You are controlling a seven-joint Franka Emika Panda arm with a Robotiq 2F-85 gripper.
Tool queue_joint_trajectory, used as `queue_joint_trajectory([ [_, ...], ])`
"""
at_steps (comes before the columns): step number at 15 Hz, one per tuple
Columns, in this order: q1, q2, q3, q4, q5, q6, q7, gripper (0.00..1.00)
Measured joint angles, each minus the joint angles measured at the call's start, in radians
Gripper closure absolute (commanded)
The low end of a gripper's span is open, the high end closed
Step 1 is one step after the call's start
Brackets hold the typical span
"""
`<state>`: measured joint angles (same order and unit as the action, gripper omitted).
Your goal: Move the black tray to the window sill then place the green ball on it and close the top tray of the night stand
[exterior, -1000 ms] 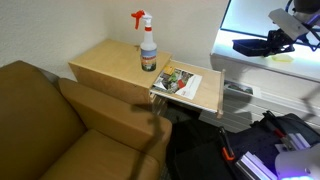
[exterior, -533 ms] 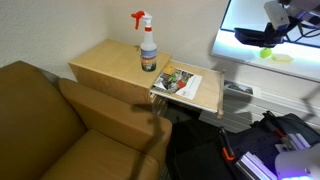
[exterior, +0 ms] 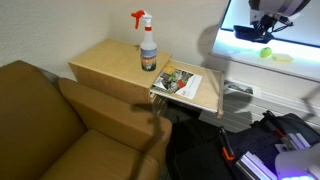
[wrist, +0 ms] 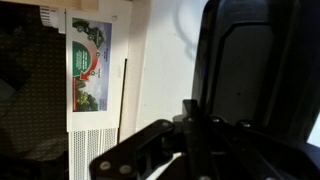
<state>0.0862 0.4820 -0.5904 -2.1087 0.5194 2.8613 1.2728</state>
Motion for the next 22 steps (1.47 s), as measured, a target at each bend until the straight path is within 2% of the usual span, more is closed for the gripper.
queue_joint_trajectory([
  [2, -0.008, 0.038, 0.01, 0.027, -0.022, 0.003, 0.027, 0.99],
  [4, -0.043, 0.04, 0.051, 0.028, -0.07, -0.002, 0.065, 0.99],
  [8, -0.169, 0.057, 0.239, 0.054, -0.059, 0.001, 0.071, 0.99],
  [10, -0.203, 0.08, 0.296, 0.077, -0.053, 0.006, 0.077, 0.99],
  [12, -0.211, 0.118, 0.303, 0.101, -0.055, 0.023, 0.09, 0.99],
  [17, -0.226, 0.22, 0.271, 0.149, -0.066, 0.081, 0.11, 0.99],
  [18, -0.233, 0.237, 0.27, 0.161, -0.067, 0.081, 0.11, 0.74],
  [19, -0.241, 0.251, 0.27, 0.172, -0.067, 0.08, 0.11, 0.71],
  [22, -0.257, 0.27, 0.27, 0.202, -0.067, 0.071, 0.119, 0.51],
])
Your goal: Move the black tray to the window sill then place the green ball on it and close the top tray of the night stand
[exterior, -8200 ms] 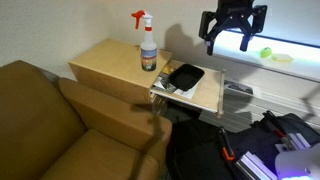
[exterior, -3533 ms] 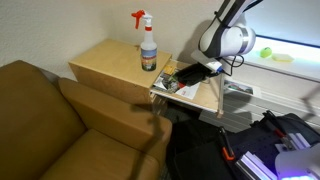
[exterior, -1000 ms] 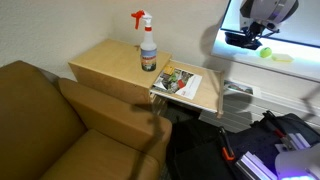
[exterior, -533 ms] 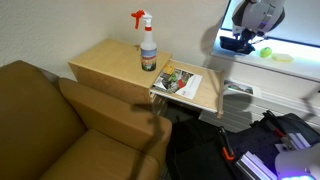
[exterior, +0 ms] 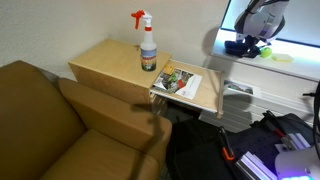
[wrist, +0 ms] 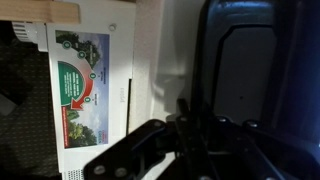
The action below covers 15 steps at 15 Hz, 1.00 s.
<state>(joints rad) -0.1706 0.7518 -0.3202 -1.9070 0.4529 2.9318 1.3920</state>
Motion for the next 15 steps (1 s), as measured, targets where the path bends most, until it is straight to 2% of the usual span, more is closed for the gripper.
queue_joint_trajectory([
  [7, -0.025, -0.033, -0.02, 0.017, -0.022, -0.094, 0.006, 0.01],
  [13, -0.028, -0.249, -0.153, -0.013, -0.2, -0.357, 0.004, 0.0],
  [15, -0.055, -0.325, -0.188, 0.018, -0.245, -0.48, 0.007, 0.0],
])
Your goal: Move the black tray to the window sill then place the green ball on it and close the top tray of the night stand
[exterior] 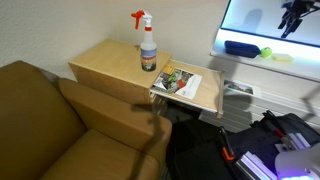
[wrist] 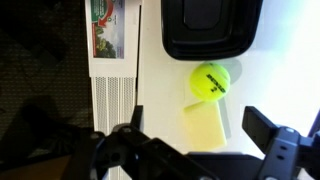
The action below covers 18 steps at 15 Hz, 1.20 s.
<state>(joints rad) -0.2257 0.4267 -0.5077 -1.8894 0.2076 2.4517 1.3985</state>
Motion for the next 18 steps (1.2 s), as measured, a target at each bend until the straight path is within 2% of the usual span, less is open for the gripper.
queue_joint_trajectory([
  [2, -0.051, -0.039, -0.005, 0.081, 0.002, -0.158, 0.017, 0.0],
  [4, -0.081, -0.055, -0.001, 0.129, 0.004, -0.232, 0.018, 0.0],
  [7, -0.091, -0.045, 0.019, 0.124, -0.023, -0.235, 0.003, 0.0],
  [10, -0.109, 0.06, 0.053, 0.154, -0.02, -0.233, 0.024, 0.0],
  [15, -0.163, 0.334, 0.103, 0.352, 0.053, -0.093, 0.133, 0.0],
  [18, -0.181, 0.453, 0.107, 0.487, 0.057, -0.071, 0.219, 0.0],
])
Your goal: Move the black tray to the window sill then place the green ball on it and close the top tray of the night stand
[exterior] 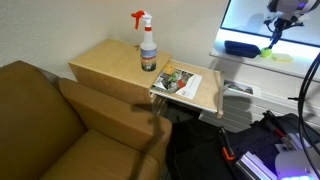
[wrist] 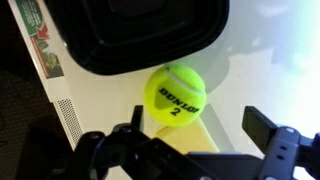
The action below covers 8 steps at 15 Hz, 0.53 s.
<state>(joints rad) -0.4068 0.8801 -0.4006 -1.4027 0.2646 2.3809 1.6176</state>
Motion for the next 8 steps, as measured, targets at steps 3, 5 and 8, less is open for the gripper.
queue_joint_trajectory([
  [3, -0.001, 0.023, 0.001, 0.021, -0.005, 0.0, 0.009, 0.0],
  [5, -0.001, 0.023, 0.002, 0.021, -0.007, -0.003, 0.009, 0.0],
  [8, -0.001, 0.033, 0.008, 0.021, -0.007, -0.004, 0.01, 0.0],
])
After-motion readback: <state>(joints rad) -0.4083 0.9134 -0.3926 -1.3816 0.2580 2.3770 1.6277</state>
